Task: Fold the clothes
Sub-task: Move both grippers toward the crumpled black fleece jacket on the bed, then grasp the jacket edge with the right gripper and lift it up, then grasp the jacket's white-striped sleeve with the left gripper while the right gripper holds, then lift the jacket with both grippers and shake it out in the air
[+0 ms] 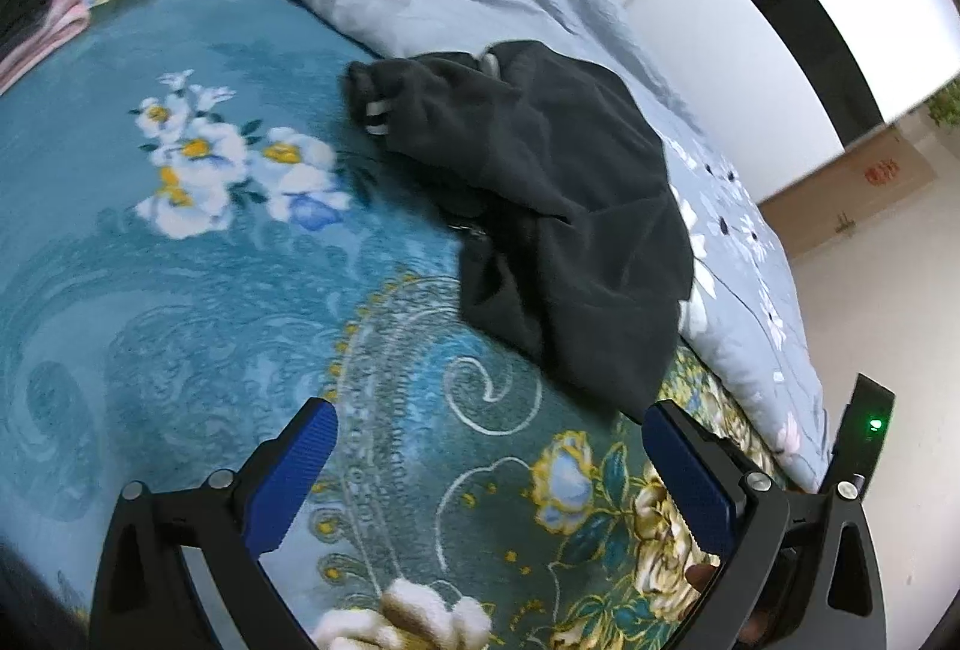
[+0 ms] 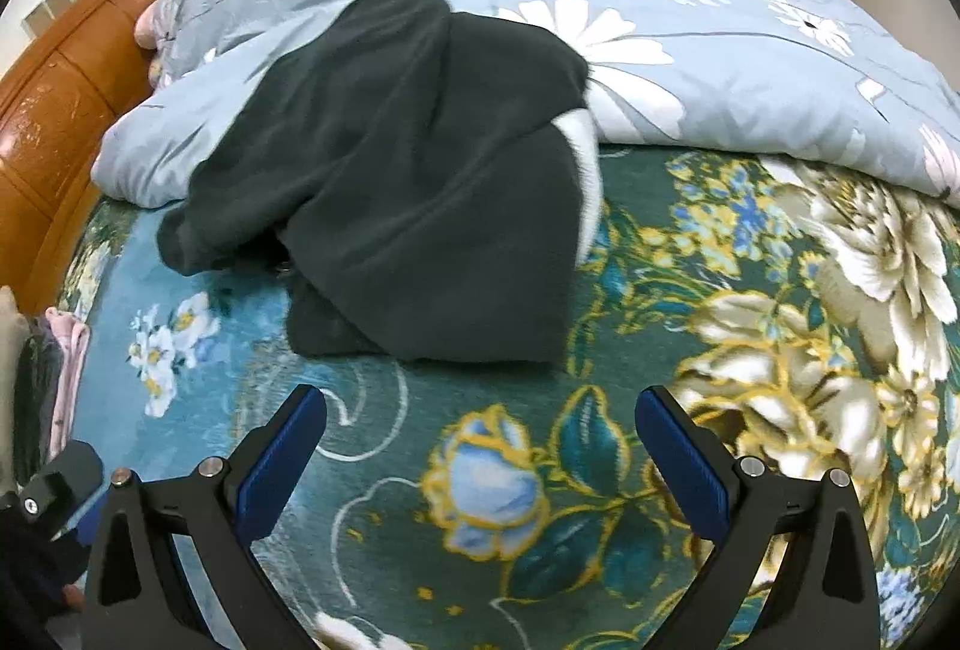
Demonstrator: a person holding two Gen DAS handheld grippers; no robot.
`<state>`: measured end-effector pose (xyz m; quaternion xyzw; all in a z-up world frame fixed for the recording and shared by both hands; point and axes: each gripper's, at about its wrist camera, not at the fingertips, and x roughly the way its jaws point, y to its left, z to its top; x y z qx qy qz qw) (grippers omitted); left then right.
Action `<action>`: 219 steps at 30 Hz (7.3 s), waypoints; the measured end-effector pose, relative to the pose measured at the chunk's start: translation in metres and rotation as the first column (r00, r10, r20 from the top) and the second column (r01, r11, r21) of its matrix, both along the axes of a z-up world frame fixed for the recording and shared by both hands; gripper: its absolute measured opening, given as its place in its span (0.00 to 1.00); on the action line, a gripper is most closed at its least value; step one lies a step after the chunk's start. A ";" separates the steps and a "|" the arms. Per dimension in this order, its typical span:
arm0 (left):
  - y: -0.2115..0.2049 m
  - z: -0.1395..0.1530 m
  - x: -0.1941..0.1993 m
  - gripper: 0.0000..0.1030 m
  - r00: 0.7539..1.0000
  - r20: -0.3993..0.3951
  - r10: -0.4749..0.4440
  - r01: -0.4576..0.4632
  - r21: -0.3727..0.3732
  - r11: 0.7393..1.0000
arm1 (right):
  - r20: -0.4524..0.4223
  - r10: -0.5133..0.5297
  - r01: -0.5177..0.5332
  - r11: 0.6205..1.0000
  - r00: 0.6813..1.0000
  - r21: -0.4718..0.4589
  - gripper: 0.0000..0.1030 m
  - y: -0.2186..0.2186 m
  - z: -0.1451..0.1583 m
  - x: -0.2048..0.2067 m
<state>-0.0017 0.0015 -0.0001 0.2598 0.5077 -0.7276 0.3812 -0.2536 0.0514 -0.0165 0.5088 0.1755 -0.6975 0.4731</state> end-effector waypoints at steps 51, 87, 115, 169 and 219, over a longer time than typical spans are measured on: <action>0.040 -0.009 -0.012 1.00 0.988 0.138 0.069 -0.041 -0.195 0.980 | -0.233 0.142 -0.125 0.988 0.962 0.087 1.00 -0.016 0.000 0.058; 0.025 -0.018 0.095 1.00 0.962 0.141 0.233 -0.206 -0.186 0.961 | -0.633 0.594 -0.366 0.805 0.497 0.467 0.32 -0.118 -0.073 0.095; 0.053 0.014 0.132 1.00 0.979 -0.147 0.139 -0.157 -0.114 0.981 | -0.765 0.138 -0.488 0.837 0.629 -0.250 0.06 0.004 0.231 0.139; -0.005 -0.068 0.140 0.89 0.833 -0.199 0.517 -0.269 0.670 0.692 | 0.061 0.286 -0.280 0.956 0.956 -0.092 0.48 0.073 0.064 0.039; -0.023 -0.043 0.153 0.65 0.874 -0.067 0.481 -0.363 0.566 0.740 | -0.301 0.165 -0.205 0.973 0.939 -0.109 0.05 0.111 0.130 -0.002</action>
